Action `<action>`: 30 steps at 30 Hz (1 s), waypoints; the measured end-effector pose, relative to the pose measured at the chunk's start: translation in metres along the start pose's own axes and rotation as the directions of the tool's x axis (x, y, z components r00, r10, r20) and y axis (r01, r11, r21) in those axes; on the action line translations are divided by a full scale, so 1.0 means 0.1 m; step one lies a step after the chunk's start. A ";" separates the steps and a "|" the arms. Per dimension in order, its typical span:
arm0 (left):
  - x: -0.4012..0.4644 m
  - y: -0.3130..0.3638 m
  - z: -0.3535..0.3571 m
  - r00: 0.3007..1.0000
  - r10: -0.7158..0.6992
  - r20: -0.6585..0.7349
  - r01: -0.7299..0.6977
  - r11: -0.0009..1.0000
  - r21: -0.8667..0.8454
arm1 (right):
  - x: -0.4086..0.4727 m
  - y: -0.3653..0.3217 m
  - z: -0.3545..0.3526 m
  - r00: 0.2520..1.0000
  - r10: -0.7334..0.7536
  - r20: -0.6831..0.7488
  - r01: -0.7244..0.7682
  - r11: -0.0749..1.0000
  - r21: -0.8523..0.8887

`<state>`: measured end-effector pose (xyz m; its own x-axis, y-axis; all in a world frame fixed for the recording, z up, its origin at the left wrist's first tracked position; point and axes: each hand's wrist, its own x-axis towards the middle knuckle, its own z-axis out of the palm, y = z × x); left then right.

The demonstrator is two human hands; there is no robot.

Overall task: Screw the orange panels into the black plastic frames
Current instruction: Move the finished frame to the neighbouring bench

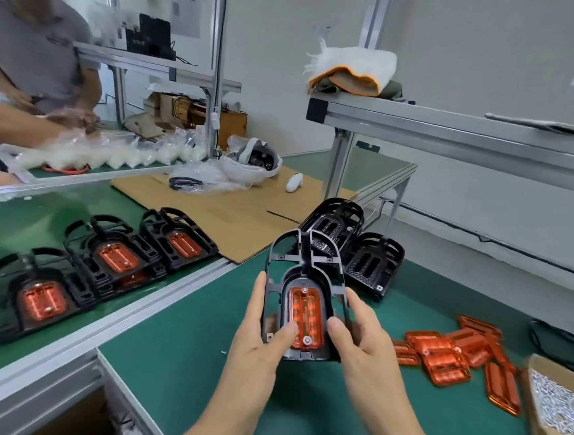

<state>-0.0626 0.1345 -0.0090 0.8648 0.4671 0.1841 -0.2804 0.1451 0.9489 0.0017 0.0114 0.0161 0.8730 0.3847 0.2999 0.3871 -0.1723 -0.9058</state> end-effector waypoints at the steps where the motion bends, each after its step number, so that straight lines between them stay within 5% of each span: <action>1: 0.01 0.00 -0.03 1.000 0.000 -0.031 0.001 1.000 0.013 | 0.02 -0.01 0.04 1.000 0.007 0.025 -0.007 1.000 0.005; 13: 0.18 0.14 -0.45 0.950 -0.007 -0.312 0.045 0.993 0.114 | 0.28 -0.15 0.61 0.970 0.080 0.231 -0.075 0.997 -0.031; 30: 0.17 0.23 -1.03 0.866 0.000 -0.499 0.047 0.996 0.081 | 0.37 -0.22 1.36 0.920 0.181 0.347 -0.169 0.983 -0.066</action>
<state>-0.0968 0.2358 -0.0101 0.5415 0.8401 0.0315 -0.2048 0.0954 0.9741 -0.0153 0.1531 0.0065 0.7705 0.6374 0.0079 0.2531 -0.2945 -0.9215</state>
